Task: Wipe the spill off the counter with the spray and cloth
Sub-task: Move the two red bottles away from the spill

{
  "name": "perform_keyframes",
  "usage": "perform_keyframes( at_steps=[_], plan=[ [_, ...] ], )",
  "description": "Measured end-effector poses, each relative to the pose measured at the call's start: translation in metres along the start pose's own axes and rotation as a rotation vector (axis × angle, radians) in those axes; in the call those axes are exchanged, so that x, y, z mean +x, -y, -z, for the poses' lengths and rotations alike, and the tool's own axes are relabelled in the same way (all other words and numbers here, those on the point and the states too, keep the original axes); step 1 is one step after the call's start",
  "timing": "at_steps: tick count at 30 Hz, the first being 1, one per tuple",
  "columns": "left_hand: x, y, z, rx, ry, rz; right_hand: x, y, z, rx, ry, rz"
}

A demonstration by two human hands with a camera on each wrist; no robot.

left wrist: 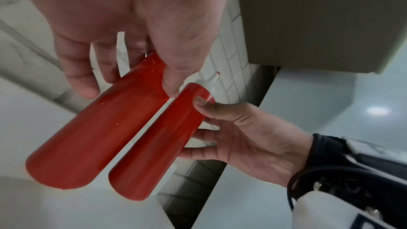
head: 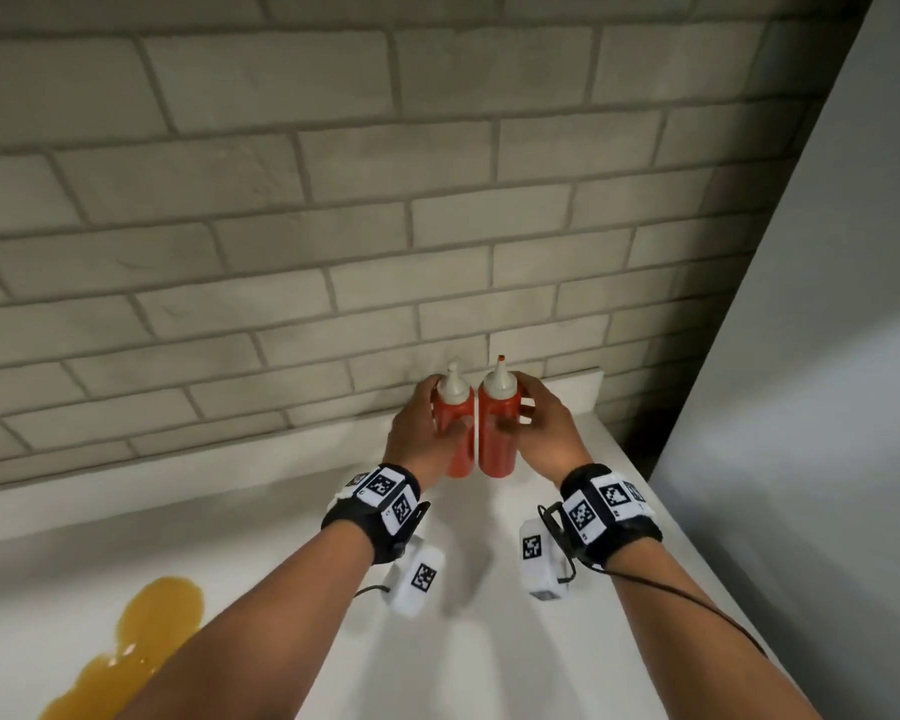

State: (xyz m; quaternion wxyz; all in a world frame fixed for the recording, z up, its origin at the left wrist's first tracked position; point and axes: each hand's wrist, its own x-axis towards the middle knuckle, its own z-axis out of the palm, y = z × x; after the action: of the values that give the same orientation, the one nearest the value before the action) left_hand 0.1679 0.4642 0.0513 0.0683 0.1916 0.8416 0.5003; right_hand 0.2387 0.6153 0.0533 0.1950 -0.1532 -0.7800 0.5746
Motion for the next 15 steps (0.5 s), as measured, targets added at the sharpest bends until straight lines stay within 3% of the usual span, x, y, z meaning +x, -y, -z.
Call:
perform_keyframes(
  at_steps=[7, 15],
  plan=[
    [0.053, 0.024, -0.031, 0.034, -0.054, 0.083, 0.055, -0.037, -0.018, -0.033, 0.009, -0.034],
    [0.070, 0.040, -0.042, 0.034, -0.106, 0.165, 0.079, -0.076, -0.035, -0.065, 0.032, -0.036]
  ],
)
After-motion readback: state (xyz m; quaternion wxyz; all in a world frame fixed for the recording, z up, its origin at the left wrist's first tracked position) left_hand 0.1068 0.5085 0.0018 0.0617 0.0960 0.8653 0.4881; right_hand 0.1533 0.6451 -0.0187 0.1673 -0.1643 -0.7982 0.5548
